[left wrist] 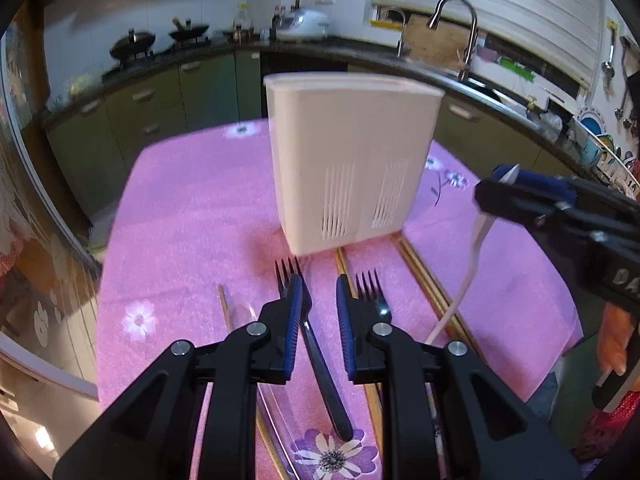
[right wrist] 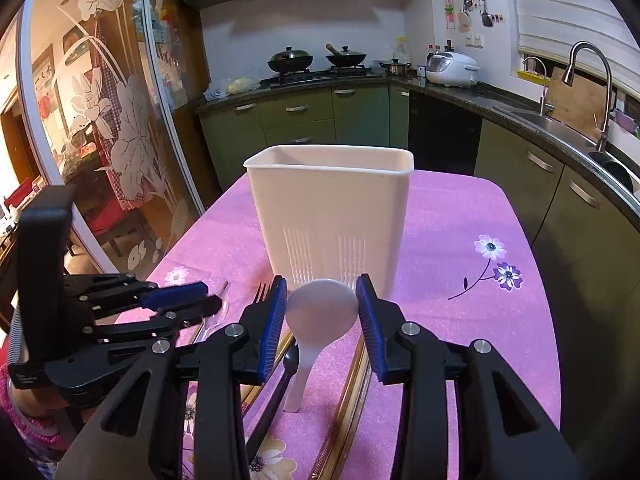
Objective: Organize utensils
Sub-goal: 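Lift the white spoon with the right gripper while the left gripper lifts the black fork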
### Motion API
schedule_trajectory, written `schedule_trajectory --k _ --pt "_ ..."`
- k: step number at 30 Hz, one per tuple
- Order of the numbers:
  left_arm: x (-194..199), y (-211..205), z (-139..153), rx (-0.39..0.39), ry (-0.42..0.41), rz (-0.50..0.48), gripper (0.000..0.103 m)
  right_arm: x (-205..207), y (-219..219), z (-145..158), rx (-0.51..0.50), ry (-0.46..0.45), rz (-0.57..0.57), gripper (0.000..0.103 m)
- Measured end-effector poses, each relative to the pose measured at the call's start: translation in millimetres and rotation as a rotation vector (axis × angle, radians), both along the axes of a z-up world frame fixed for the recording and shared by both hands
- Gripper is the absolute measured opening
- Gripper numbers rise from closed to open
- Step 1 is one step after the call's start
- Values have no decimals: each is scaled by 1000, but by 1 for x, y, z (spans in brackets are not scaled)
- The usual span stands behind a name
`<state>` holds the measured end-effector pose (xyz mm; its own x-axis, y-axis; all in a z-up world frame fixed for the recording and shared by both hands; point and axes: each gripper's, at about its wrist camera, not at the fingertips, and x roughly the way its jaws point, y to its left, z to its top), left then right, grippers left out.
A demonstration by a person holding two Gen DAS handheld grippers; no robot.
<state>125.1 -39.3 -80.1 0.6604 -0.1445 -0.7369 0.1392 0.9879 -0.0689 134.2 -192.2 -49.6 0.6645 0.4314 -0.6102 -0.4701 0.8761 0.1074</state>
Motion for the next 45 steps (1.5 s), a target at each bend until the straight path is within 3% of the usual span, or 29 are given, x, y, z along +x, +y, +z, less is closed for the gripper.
schedule_trajectory --k 10,14,18,22,24,33,45 --pt "32 -7 -43 51 154 46 18 0 -5 0 10 0 -5 36" --pt "40 -13 -51 49 192 46 32 1 -7 0 18 0 -2 36" --pt "50 -14 -63 56 225 78 33 2 -8 -1 25 0 5 36" --pt "60 -13 -65 49 209 108 33 2 -12 -1 31 1 1 36" --pt "65 -13 -66 62 198 119 25 2 -13 -1 33 0 -2 36" --pt "60 -9 -57 32 156 95 24 0 -20 3 43 -9 -7 36" --pt "20 -4 16 -9 -27 49 24 -8 -15 13 43 -32 5 36"
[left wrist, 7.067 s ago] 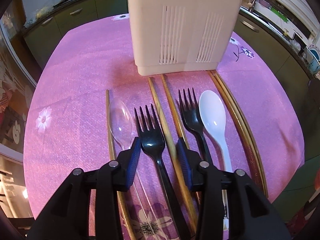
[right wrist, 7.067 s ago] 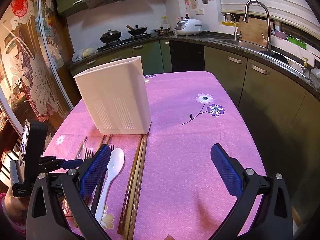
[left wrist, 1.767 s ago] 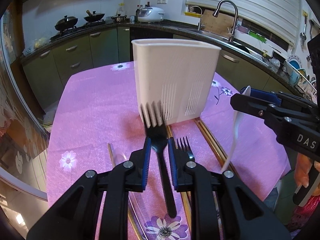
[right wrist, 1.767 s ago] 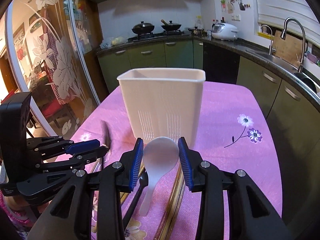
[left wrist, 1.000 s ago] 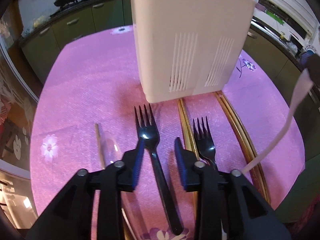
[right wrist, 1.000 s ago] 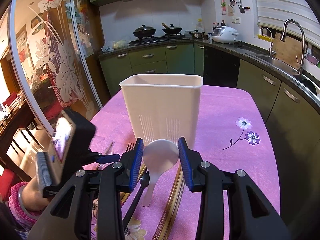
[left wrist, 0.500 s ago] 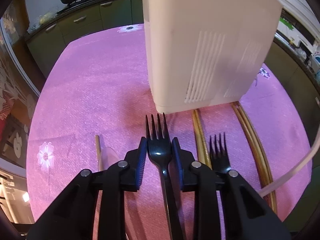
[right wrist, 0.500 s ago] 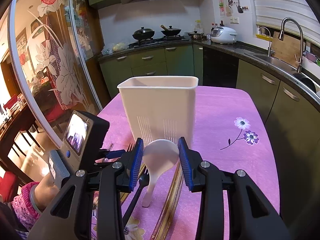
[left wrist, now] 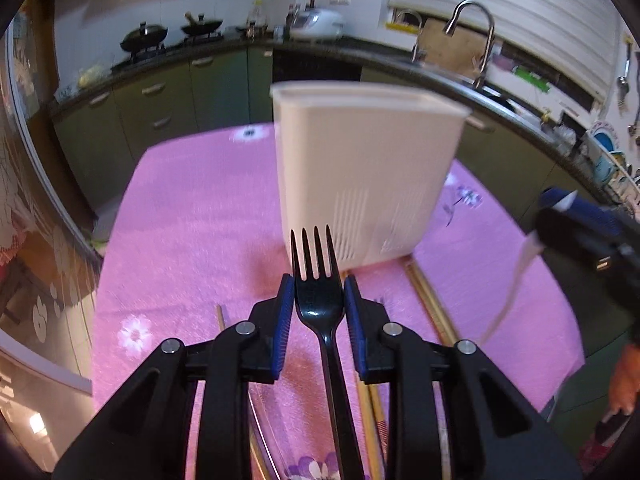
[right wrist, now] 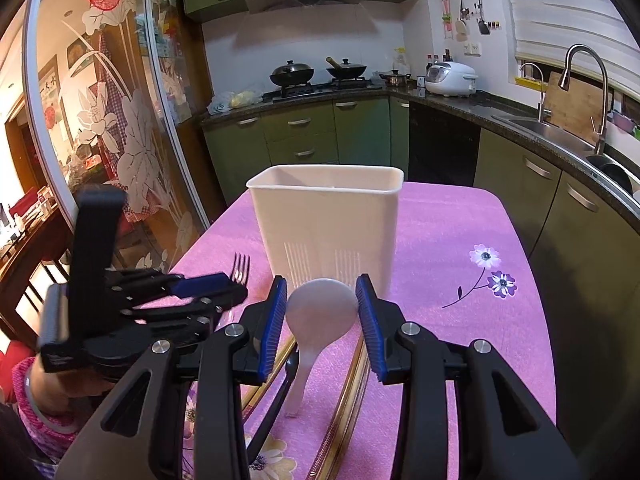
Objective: Organize utensils
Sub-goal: 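Lift the white spoon with the right gripper while the left gripper lifts the black fork, then drop the black fork into the holder with the left gripper while the right lowers the white spoon in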
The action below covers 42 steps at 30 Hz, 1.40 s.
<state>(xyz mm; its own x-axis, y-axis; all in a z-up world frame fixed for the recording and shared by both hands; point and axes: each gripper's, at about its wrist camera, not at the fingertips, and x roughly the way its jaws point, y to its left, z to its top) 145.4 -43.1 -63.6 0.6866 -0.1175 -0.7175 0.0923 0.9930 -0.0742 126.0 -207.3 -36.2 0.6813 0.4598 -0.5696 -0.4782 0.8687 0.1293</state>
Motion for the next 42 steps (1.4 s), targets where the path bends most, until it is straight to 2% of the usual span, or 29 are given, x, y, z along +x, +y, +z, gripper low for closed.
schedule_trajectory --k 9,20,23,27,30,33,42 --pt "-9 1 57 -8 -141 -22 24 -5 -2 12 9 -28 -1 36" --pt "36 -12 141 21 -443 17 25 -7 -9 20 22 -49 -16 36" --pt "52 -22 152 52 -542 37 25 -8 -9 22 24 -51 -17 36" --pt "69 -33 163 94 -634 58 25 -8 -12 22 24 -51 -20 36" --pt "83 -37 164 108 -656 70 25 -7 -14 23 26 -50 -24 36" --pt "101 -36 158 113 -645 80 25 -7 -15 24 27 -52 -25 36" --pt "125 -28 114 118 -581 121 25 -5 -15 27 27 -55 -31 36"
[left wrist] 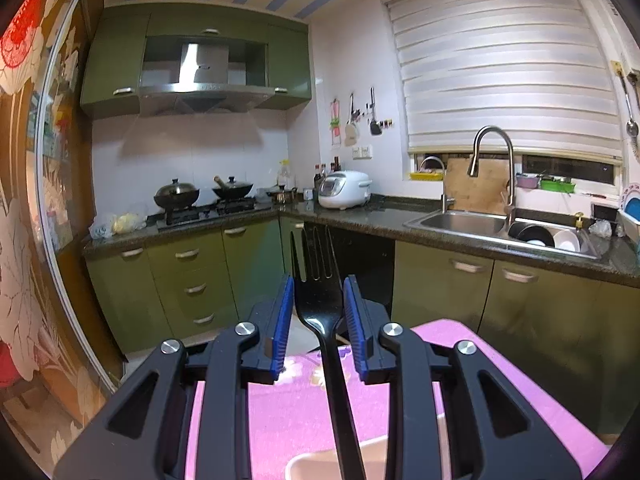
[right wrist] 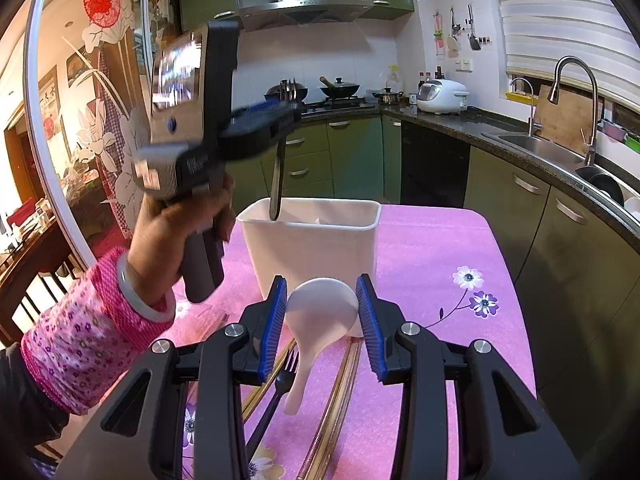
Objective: Organize utensils
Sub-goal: 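Drop the black fork into the holder with the left gripper while the right lowers the white spoon in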
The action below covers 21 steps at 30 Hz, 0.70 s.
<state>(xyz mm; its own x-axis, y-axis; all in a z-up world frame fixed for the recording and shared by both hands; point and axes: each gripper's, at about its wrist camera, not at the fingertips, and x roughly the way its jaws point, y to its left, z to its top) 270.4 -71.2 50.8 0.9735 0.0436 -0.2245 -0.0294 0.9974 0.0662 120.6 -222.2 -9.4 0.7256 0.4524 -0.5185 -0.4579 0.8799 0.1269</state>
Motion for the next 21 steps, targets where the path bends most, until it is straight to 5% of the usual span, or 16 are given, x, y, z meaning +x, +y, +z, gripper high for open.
schedule_trajectory --k 12,21 --pt "-7 8 -46 -2 83 -24 27 -3 7 14 -4 -41 -23 36" --pt "-40 30 -28 -56 52 -25 37 6 4 64 13 -178 -92 36"
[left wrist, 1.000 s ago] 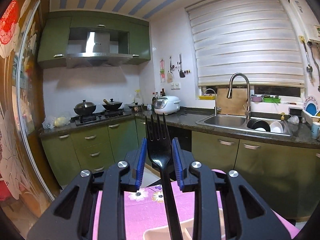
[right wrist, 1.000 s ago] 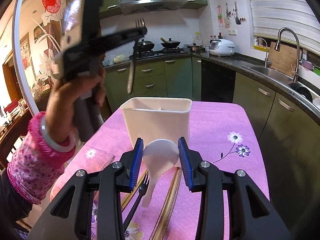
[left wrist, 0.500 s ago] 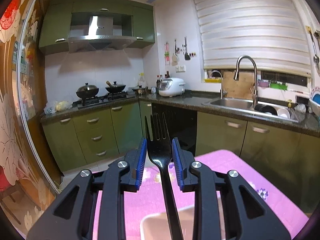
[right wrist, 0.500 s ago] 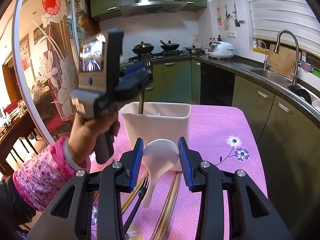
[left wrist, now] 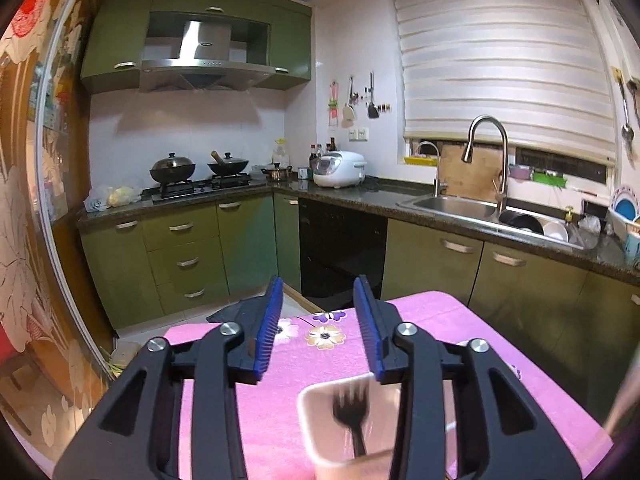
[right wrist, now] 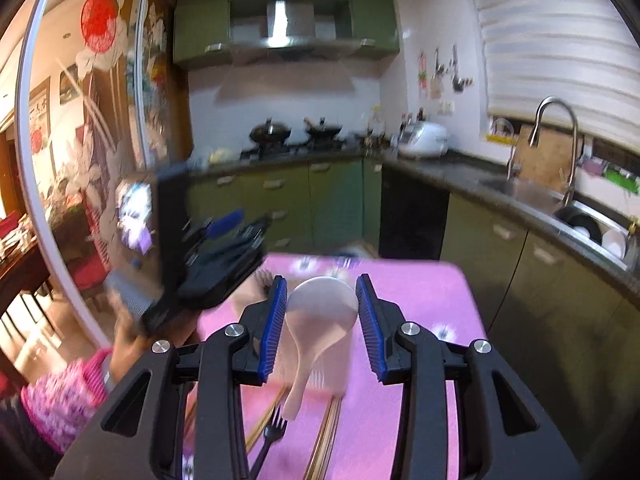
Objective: Organize utensils
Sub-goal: 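Drop the black fork into the holder with the left gripper while the right lowers the white spoon in, then grasp the second black fork with the right gripper while the left gripper approaches the clear spoon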
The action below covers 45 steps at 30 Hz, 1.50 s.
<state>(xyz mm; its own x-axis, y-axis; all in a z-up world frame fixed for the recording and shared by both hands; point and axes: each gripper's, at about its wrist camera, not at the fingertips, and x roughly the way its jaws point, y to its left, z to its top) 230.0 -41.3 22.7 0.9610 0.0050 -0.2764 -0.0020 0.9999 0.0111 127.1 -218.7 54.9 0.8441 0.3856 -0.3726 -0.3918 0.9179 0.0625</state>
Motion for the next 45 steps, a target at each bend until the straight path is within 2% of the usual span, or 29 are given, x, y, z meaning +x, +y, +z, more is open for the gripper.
schedule_trajectory --k 6,8,10,13,17,22,27,32,34,37,40,45 --pt "-37 22 10 -24 0 9 39 18 7 47 15 -151 -71 36" --pt "-50 26 10 -18 -1 5 40 28 13 55 16 -173 -85 36" --pt "-60 29 10 -21 -2 -2 40 44 22 59 -6 -179 -106 36" --pt "-73 34 11 -19 2 -12 44 68 34 52 -33 -138 -119 36" --pt "-85 39 7 -27 29 -22 47 98 46 24 -69 -55 -131 36" --pt "-95 37 -13 -45 124 -46 47 119 50 -16 -95 43 -120 37" --pt "-97 35 -40 -58 232 -51 47 123 51 -33 -115 76 -104 41" --pt "-99 43 -64 -73 316 -31 47 90 38 -34 -96 47 -86 41" --pt "-101 45 -72 -67 349 -19 47 71 33 -41 -94 61 -70 41" --pt "-103 49 -91 -67 420 -10 47 46 33 -68 -135 137 -29 43" --pt "-105 51 -112 -60 480 -8 47 35 40 -109 -170 244 30 43" --pt "-105 51 -134 -44 526 -10 47 31 44 -160 -165 363 57 43"
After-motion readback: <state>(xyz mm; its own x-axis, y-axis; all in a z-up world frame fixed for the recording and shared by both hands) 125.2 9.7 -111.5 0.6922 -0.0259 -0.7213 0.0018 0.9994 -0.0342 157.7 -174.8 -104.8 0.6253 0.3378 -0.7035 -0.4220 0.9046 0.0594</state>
